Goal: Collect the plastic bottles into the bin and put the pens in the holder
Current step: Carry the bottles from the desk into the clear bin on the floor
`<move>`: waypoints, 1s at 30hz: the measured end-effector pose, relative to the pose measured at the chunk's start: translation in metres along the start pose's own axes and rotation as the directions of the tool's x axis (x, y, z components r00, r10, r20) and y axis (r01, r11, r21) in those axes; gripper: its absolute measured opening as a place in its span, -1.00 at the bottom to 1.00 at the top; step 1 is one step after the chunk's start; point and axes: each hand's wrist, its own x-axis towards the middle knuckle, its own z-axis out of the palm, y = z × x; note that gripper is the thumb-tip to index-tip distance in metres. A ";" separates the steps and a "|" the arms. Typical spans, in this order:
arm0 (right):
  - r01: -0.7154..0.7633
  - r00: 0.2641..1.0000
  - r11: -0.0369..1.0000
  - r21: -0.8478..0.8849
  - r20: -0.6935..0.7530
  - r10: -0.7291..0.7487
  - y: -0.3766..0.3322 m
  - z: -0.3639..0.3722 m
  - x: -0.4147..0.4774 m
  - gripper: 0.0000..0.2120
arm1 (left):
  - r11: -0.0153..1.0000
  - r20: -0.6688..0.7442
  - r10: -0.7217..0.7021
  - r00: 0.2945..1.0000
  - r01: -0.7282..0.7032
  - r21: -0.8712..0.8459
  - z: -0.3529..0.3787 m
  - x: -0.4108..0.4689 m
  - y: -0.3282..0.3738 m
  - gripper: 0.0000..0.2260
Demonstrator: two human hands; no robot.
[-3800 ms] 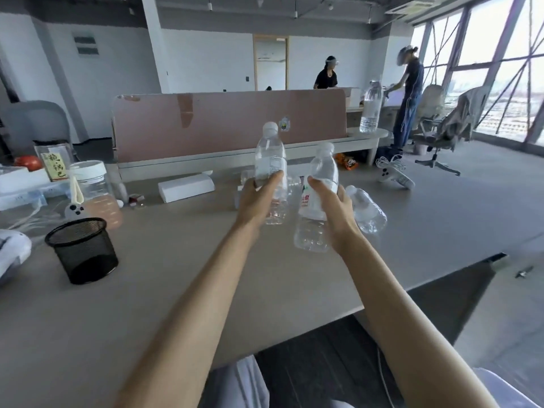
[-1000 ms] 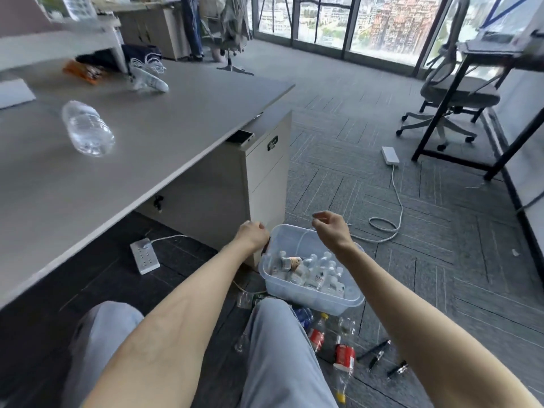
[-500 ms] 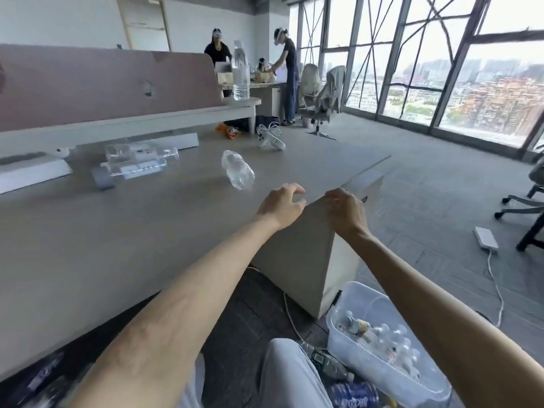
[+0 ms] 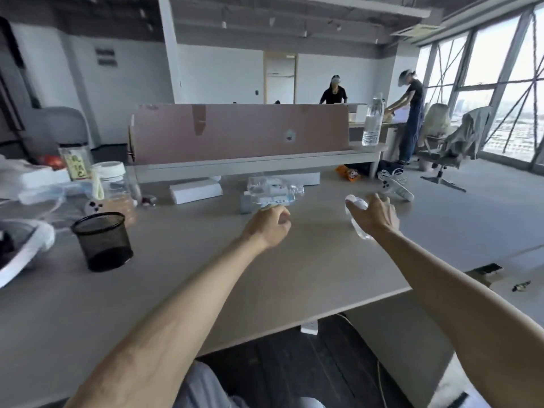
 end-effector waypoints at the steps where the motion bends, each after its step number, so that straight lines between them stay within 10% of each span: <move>1: -0.031 0.999 0.999 -0.022 0.019 0.032 -0.003 0.006 0.009 -0.32 | 1.000 -0.014 -0.014 1.000 0.014 0.011 -0.008 0.000 -0.010 -0.71; 11: 0.037 0.954 0.982 -0.183 0.300 0.020 -0.029 0.055 0.042 -0.23 | 0.989 -0.078 -0.138 0.987 0.141 0.041 -0.039 0.009 -0.086 -0.73; 18: 0.297 0.941 0.953 0.058 0.152 -0.303 -0.079 0.072 0.010 -0.17 | 0.990 0.016 -0.076 0.997 0.074 0.118 -0.018 0.053 -0.095 -0.69; 30: 0.196 0.981 0.970 0.143 -0.022 -0.195 -0.045 0.046 0.003 -0.06 | 0.951 0.140 -0.208 0.968 0.167 0.260 0.014 0.170 -0.105 -0.30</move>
